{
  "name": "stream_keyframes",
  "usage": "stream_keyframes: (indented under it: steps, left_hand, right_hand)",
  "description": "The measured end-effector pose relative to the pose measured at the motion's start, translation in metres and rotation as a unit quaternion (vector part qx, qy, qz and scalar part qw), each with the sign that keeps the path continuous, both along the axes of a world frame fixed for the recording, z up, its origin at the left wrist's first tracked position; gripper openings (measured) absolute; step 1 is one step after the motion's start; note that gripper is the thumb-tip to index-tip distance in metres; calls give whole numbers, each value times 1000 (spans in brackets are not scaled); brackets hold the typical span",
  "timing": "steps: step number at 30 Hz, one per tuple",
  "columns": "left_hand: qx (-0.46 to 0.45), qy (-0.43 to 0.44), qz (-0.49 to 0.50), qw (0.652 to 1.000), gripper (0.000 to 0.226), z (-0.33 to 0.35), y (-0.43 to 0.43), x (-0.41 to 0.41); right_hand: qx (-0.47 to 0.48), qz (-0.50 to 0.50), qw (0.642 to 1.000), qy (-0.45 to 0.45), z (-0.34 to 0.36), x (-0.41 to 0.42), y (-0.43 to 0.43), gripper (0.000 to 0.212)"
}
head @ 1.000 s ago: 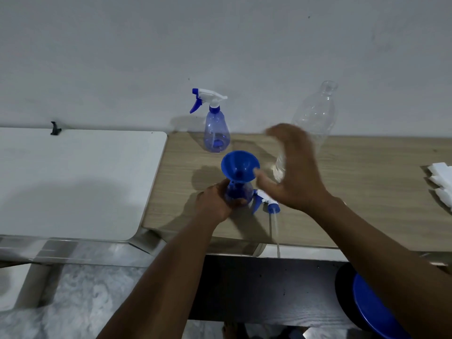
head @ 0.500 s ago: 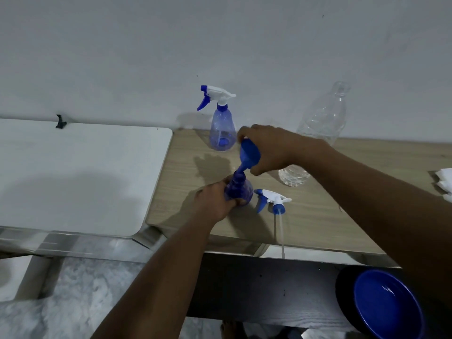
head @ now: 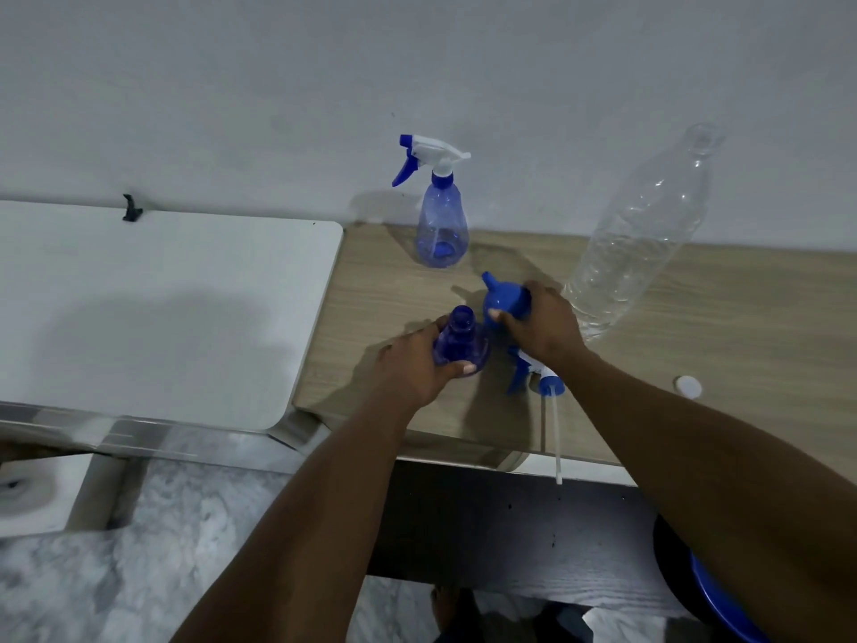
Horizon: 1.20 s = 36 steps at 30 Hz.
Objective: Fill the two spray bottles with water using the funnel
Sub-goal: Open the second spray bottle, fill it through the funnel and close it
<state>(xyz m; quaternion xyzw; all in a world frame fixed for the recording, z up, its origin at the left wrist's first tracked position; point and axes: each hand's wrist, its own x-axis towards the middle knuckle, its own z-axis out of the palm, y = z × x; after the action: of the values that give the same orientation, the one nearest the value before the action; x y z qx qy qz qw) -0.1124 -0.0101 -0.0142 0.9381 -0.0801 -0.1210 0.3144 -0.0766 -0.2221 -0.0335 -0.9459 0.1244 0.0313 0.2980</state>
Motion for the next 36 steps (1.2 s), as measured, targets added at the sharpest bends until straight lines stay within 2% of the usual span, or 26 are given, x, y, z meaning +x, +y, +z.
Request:
stream_keyframes:
  steps: [5,12,17,23,27,30,36]
  left_hand:
    - [6,-8,0,1000,67,1,1,-1]
    - [9,-1,5,1000,72,1,0,-1]
    - [-7,3,4,1000,69,0,-4,-3]
    - [-12,12,-5,1000,69,-2,-10,-5]
    - [-10,13,-1,1000,72,-5,-10,-7]
    - [-1,7,-3,1000,71,-6,-12,-8]
    - [-7,20,-2,1000,74,-11,-19,-11]
  right_hand:
    - [-74,18,996,54,-4,-2,3,60]
    - [-50,16,998,23,9,-29,-13,49]
    - [-99,72,989,83,4,-58,-32,32]
    - [-71,60,993,77,0,-64,-36,25]
    - [4,83,991,101,13,-58,-43,17]
    - [24,93,994,51,45,-53,-47,17]
    - [60,85,986,-128,124,-36,-42,19]
